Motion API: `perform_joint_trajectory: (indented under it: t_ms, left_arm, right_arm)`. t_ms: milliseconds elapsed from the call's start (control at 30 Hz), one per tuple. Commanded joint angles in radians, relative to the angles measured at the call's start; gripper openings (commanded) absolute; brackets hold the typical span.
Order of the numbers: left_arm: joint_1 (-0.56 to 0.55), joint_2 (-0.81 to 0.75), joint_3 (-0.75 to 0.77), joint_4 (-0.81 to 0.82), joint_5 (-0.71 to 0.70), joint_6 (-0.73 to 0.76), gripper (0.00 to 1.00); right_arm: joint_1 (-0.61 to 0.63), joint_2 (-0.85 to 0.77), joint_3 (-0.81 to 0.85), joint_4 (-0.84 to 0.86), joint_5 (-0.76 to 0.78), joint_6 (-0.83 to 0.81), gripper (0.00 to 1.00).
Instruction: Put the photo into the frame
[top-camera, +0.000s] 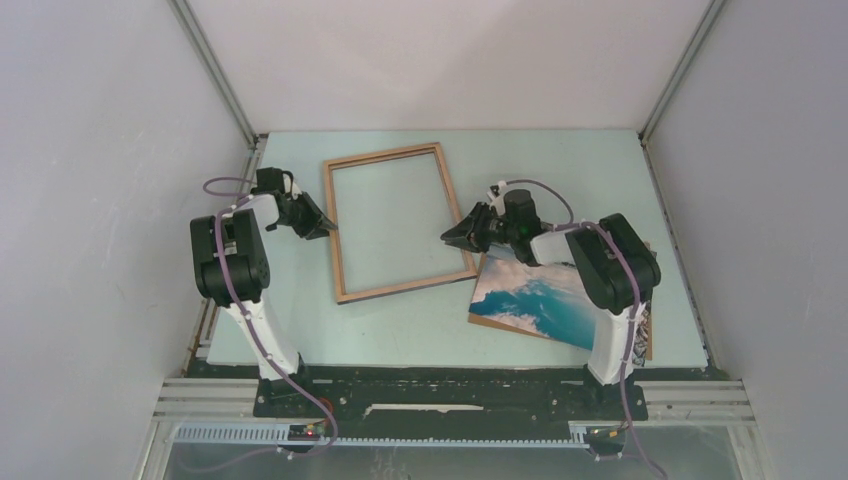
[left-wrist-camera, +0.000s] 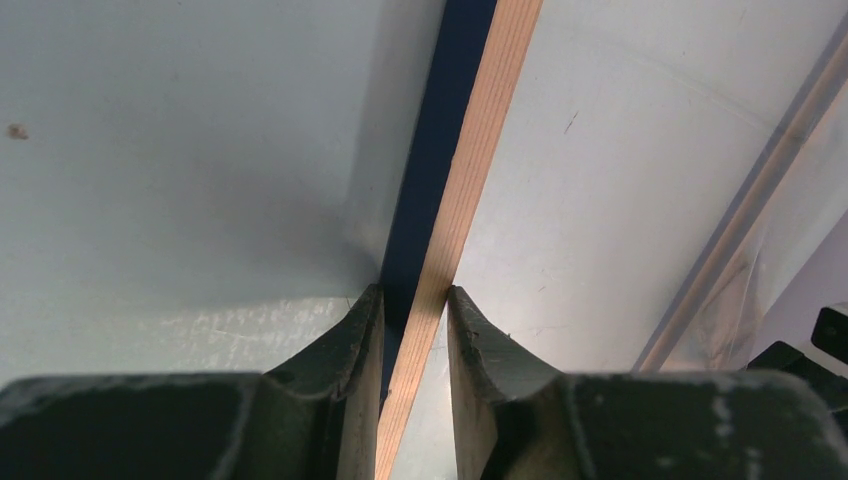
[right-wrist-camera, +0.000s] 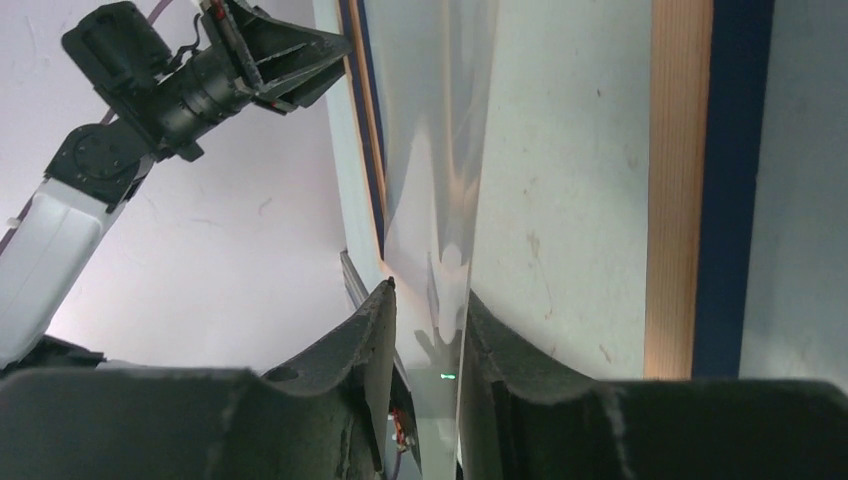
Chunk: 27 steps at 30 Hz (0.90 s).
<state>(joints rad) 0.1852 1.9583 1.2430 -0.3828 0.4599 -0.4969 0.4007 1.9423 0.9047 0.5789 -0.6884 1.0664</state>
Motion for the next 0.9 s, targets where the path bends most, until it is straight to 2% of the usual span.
perform_joint_trajectory:
  t_ms: [0,100,167,233,300,333,400,667,867]
  left_arm:
    - [-0.016,-0.010,0.026,0.018,0.069,-0.020,0.24]
    - [-0.016,-0.013,0.027,0.018,0.069,-0.020,0.25]
    - [-0.015,-0.016,0.027,0.015,0.067,-0.021,0.26]
    - [-0.010,-0.023,0.028,0.016,0.068,-0.024,0.29]
    - [-0.002,-0.037,0.022,0.024,0.070,-0.033,0.32]
    - [0.002,-0.045,0.017,0.031,0.073,-0.037,0.35]
    - [0.015,-0.060,0.006,0.044,0.073,-0.048,0.42]
    - [0.037,-0.066,-0.017,0.082,0.083,-0.075,0.52]
    - [0.036,-0.054,-0.021,0.082,0.070,-0.072,0.54]
  right_arm:
    - [0.032,0.059,0.099,-0.056,0.030,-0.051,0.33]
    - [0.030,0.061,0.145,-0.124,0.067,-0.108,0.24]
    - [0.027,0.041,0.149,-0.130,0.094,-0.147,0.14]
    - [0.025,0.026,0.149,-0.110,0.087,-0.186,0.11]
    - [0.023,0.019,0.149,-0.106,0.082,-0.222,0.01]
    - [0.024,0.017,0.148,-0.106,0.081,-0.240,0.00]
    - [0.019,0.017,0.137,-0.094,0.085,-0.249,0.00]
    - [-0.035,-0.082,-0.023,0.049,0.129,-0.198,0.00]
    - [-0.033,-0.134,-0.062,0.116,0.151,-0.197,0.00]
